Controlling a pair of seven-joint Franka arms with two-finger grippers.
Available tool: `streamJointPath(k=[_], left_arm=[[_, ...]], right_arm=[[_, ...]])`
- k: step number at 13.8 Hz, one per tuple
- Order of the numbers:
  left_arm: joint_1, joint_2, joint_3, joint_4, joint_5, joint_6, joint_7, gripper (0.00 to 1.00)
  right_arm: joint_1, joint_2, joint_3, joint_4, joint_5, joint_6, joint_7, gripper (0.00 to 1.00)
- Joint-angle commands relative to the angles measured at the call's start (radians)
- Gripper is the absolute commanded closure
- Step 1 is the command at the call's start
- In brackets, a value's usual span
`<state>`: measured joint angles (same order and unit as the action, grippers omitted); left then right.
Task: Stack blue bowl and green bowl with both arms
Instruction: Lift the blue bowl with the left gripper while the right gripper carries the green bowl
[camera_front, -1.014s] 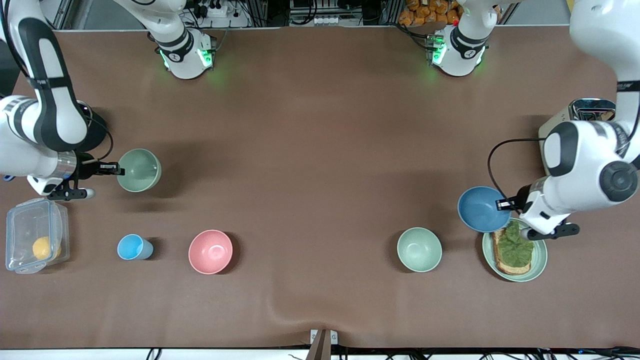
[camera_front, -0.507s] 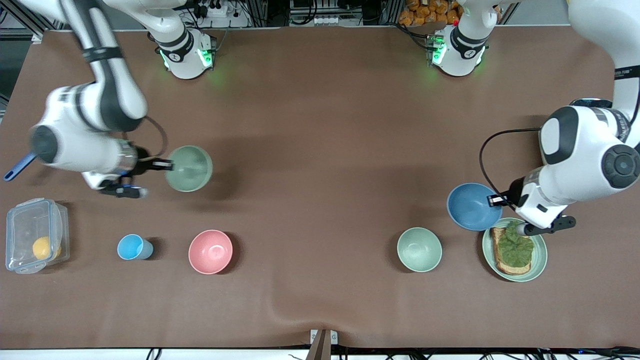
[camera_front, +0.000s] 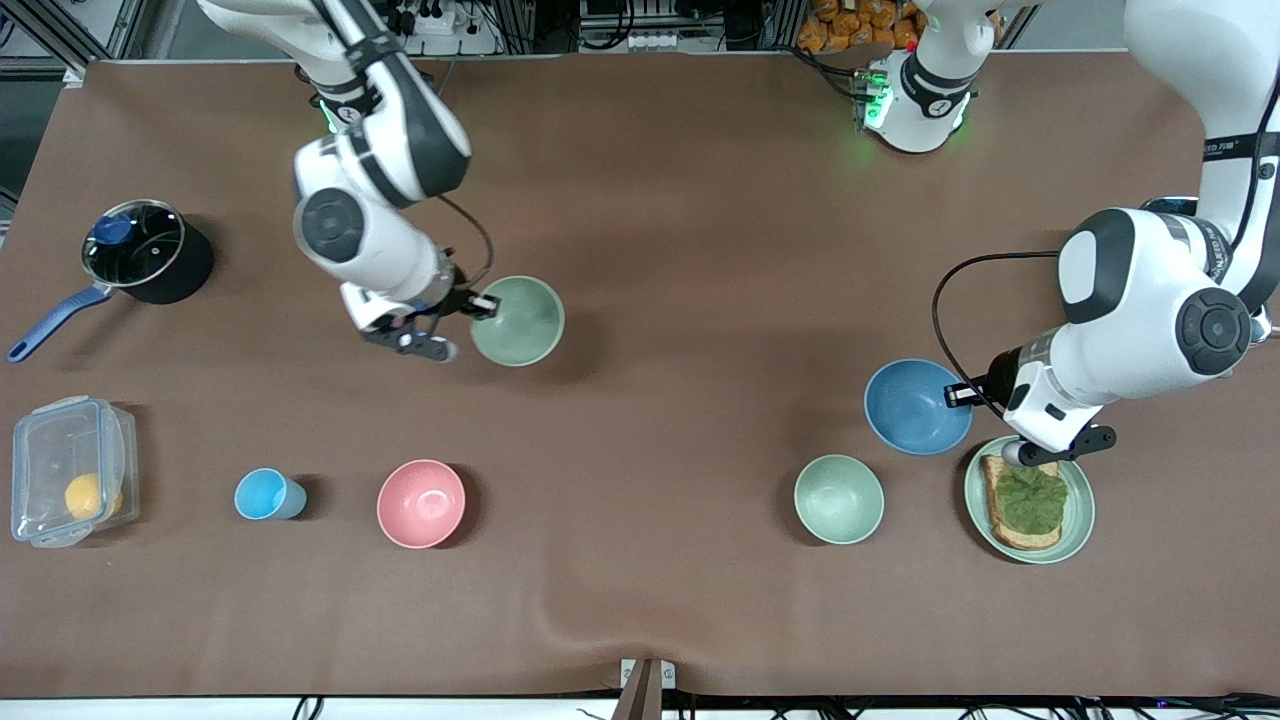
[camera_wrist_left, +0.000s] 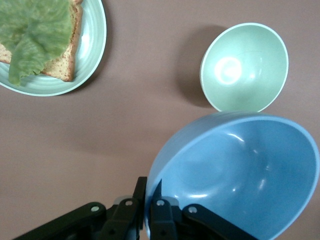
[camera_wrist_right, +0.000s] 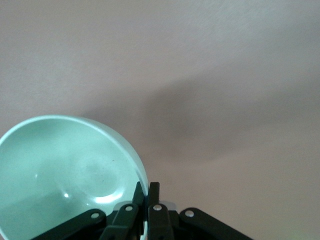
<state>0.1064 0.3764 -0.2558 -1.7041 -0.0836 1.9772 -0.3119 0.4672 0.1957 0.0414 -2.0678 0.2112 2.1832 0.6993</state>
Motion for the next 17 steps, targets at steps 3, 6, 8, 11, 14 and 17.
streamJointPath(k=[3,6,8,11,14,17], left_arm=[[0.010,-0.001,-0.005,-0.003,-0.025,-0.008,0.007,1.00],[0.013,-0.002,-0.005,-0.005,-0.025,-0.009,0.007,1.00],[0.013,0.001,-0.005,-0.005,-0.025,-0.009,0.007,1.00],[0.009,-0.001,-0.007,-0.005,-0.027,-0.009,-0.001,1.00],[0.006,-0.001,-0.039,-0.008,-0.036,-0.012,-0.019,1.00],[0.004,0.001,-0.076,-0.008,-0.074,-0.038,-0.041,1.00]], right_arm=[[0.155,0.080,-0.014,-0.034,0.010,0.186,0.218,1.00],[0.218,0.119,-0.014,-0.061,0.008,0.288,0.304,1.00],[0.251,0.117,-0.015,-0.101,0.008,0.345,0.333,1.00],[0.274,0.117,-0.014,-0.139,0.008,0.400,0.373,1.00],[0.288,0.117,-0.014,-0.138,0.008,0.403,0.407,0.71],[0.286,0.116,-0.014,-0.135,0.008,0.402,0.436,0.36]])
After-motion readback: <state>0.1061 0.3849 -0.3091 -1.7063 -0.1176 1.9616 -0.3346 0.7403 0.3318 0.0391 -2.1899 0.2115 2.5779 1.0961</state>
